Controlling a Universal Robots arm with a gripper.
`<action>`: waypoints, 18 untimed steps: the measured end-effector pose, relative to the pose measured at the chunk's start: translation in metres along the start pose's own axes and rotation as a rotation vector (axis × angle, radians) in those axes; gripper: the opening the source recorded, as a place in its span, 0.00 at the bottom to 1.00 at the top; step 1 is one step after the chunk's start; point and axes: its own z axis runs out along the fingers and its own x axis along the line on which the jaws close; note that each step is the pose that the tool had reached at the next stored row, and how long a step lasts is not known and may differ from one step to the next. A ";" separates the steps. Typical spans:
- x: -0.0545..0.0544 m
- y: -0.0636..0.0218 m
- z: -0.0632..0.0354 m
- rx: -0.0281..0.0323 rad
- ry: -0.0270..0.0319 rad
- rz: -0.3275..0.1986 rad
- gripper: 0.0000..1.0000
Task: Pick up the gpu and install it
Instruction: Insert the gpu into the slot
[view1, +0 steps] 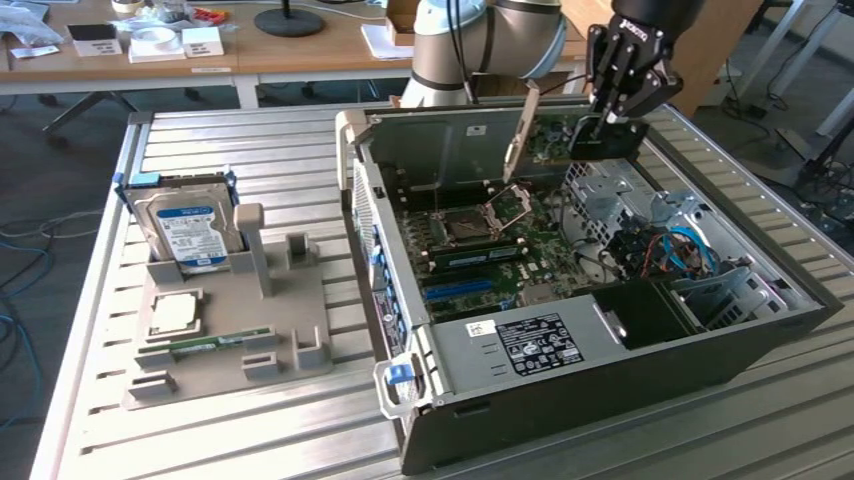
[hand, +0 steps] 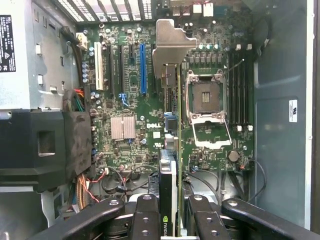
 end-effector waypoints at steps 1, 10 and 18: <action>0.000 0.0008 0.0002 0.0006 -0.0001 0.000 0.27; 0.000 0.0036 0.0009 0.0023 0.0000 0.000 0.27; 0.000 0.0045 0.0013 0.0023 -0.0001 -0.001 0.27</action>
